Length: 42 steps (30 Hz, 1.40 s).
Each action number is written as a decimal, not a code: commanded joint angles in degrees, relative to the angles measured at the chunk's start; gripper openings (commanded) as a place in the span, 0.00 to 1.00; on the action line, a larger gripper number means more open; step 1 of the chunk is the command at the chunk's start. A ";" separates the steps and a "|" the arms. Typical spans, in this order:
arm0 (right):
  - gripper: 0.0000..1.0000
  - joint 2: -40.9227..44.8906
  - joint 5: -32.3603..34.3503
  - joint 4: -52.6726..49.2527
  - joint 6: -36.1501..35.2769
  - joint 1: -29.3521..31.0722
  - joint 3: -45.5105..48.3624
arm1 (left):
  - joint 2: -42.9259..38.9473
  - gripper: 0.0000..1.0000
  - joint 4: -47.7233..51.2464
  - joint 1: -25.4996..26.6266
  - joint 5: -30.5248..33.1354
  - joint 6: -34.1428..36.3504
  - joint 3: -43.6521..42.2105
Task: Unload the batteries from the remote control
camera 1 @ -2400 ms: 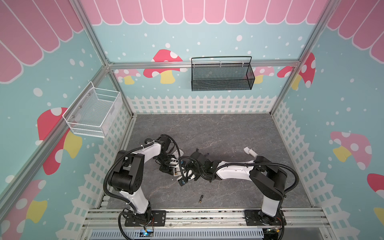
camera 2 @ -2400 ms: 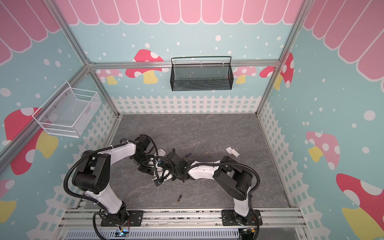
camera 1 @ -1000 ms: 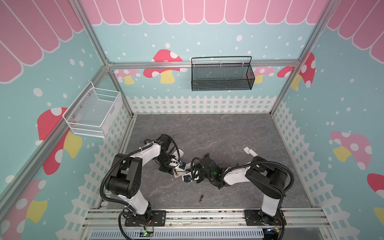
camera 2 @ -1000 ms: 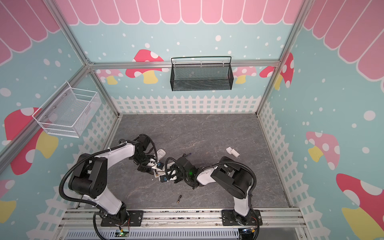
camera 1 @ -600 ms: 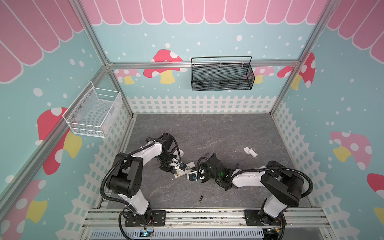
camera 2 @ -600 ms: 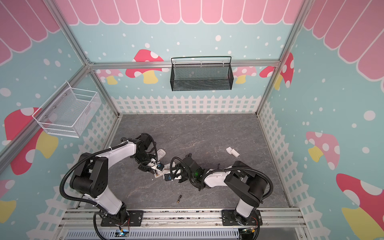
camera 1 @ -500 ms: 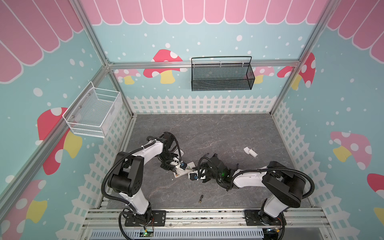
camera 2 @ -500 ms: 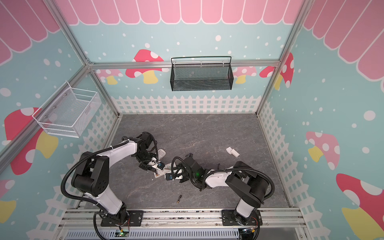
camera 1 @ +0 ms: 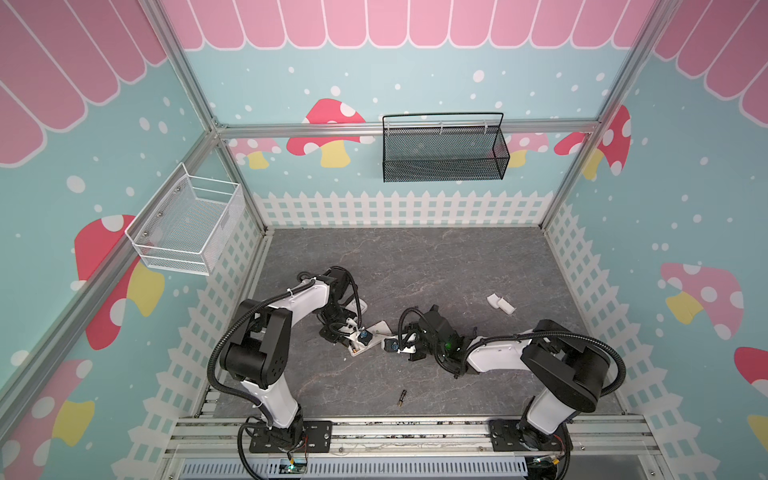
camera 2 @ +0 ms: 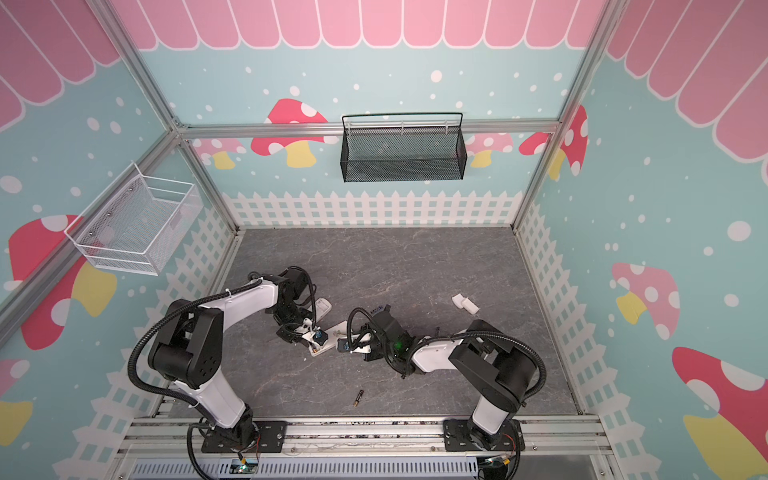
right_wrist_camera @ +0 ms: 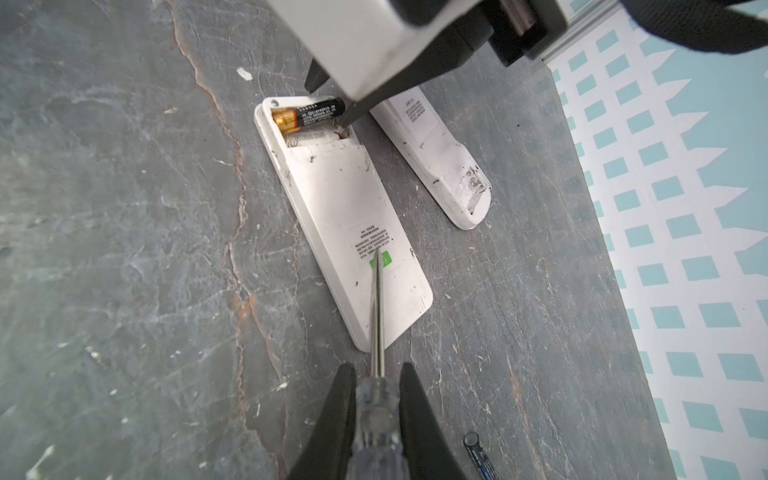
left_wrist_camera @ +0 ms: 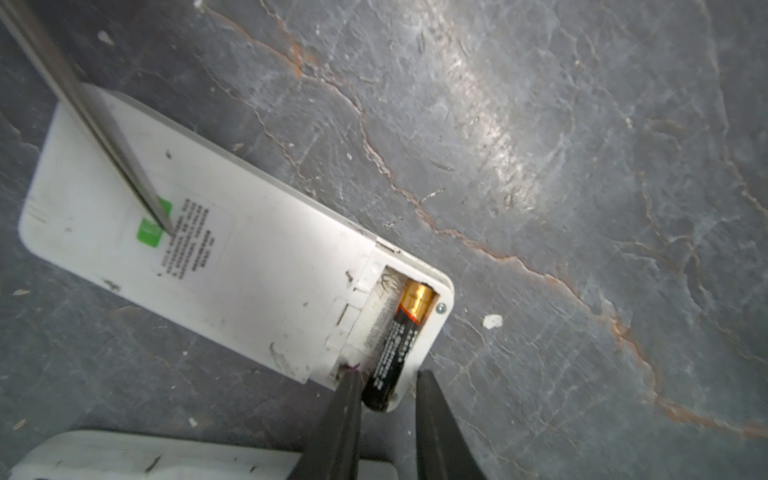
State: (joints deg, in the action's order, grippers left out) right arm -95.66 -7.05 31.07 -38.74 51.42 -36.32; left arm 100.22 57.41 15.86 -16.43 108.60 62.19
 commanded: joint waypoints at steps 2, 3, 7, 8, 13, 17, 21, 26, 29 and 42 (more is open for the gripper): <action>0.00 -1.11 0.12 -1.79 0.84 -0.18 -0.61 | 1.25 0.16 3.94 0.48 2.53 6.21 0.65; 0.00 -1.19 0.11 -1.76 0.63 -0.21 -0.60 | 1.28 0.15 3.88 0.49 2.37 6.46 0.67; 0.00 -0.37 0.77 -2.05 0.92 -0.40 -0.52 | 0.91 0.12 3.94 0.93 2.07 6.07 1.11; 0.00 0.22 0.74 -1.89 1.10 -0.44 -0.34 | 0.36 0.11 3.96 0.93 1.63 6.28 0.97; 0.00 2.83 1.41 -1.84 1.85 -1.31 0.62 | -1.91 0.09 4.02 1.24 0.98 6.33 0.65; 0.00 6.10 1.65 -1.58 2.70 -2.08 1.99 | -4.73 0.09 4.11 1.45 -0.89 5.29 1.46; 0.00 8.91 3.19 -1.95 4.22 -3.11 3.57 | -6.93 0.09 4.53 2.16 -2.82 2.92 2.82; 0.00 12.25 5.27 -1.63 8.01 -5.02 6.23 | -7.13 0.09 4.01 3.85 -7.67 -2.06 5.15; 0.00 15.33 7.71 -1.01 12.98 -6.27 7.90 | -6.22 0.09 0.18 7.15 -9.62 -7.12 6.16; 0.00 24.56 20.29 -1.10 52.43 -13.50 15.20 | 4.02 0.10 -15.85 20.29 -7.23 -16.91 7.65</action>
State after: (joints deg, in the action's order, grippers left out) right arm -70.74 10.00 29.89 -0.78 38.89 -22.85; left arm 103.04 45.87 34.85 -24.62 93.12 70.15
